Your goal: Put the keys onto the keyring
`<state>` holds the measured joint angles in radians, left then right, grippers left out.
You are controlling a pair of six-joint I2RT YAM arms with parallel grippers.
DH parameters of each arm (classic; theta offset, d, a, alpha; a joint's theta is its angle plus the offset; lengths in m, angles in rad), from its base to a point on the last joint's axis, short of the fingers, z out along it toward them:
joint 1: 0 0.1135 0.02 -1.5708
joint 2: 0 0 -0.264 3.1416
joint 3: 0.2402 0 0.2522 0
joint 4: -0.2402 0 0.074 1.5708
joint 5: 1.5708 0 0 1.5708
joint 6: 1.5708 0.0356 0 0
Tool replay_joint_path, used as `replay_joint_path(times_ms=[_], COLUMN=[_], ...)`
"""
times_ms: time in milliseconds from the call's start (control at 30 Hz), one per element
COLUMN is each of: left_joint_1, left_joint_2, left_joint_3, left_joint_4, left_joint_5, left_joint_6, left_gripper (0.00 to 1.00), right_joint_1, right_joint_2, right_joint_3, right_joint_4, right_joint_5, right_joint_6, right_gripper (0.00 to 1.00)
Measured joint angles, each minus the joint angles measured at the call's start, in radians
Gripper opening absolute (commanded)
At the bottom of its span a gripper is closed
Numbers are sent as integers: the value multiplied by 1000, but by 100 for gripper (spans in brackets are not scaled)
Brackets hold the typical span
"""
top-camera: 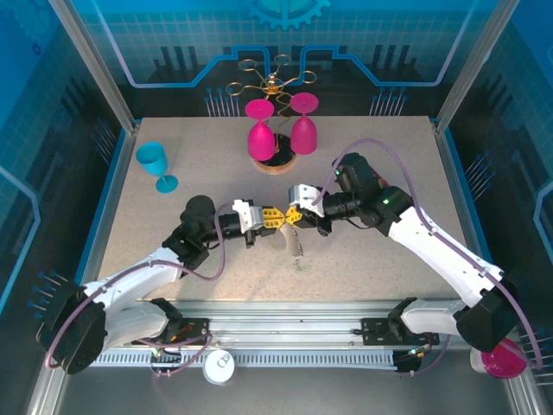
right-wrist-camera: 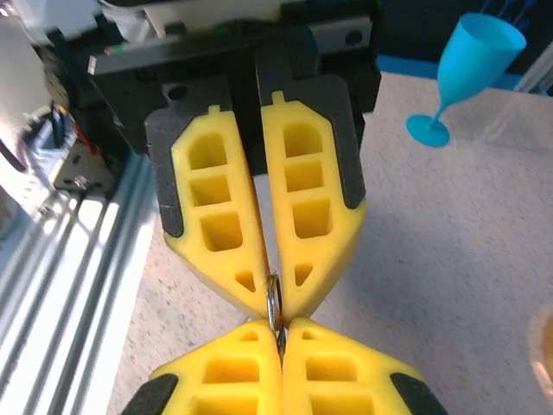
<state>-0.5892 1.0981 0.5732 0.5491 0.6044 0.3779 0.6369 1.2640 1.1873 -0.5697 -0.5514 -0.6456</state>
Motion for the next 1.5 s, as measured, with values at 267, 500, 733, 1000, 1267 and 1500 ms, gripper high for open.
replay_joint_path(times_ms=[267, 500, 733, 1000, 1267, 1500], left_joint_1=[-67, -89, -85, -66, -55, -55], left_joint_2=[-11, -24, -59, -71, -77, -77], left_joint_3=[105, 124, 31, -17, -42, -14], left_joint_4=[-416, -422, -257, -150, -96, -159], left_joint_5=[-169, -206, -162, -91, -75, -105], left_joint_6=[172, 225, 224, 193, 146, 164], left_gripper=[0, 0, 0, 0, 2, 20], right_joint_1=[91, 33, -51, -55, -55, 6], right_joint_2=[100, 33, -54, -52, -51, -11], right_joint_3=[93, -2, -155, -178, -175, -70], right_joint_4=[-179, -77, 117, 185, 171, 41], right_joint_5=[212, 108, -87, -175, -190, -84], right_joint_6=[-51, 12, 66, 63, 35, -9], right_gripper=[0, 38, 40, 15, 0, 0])
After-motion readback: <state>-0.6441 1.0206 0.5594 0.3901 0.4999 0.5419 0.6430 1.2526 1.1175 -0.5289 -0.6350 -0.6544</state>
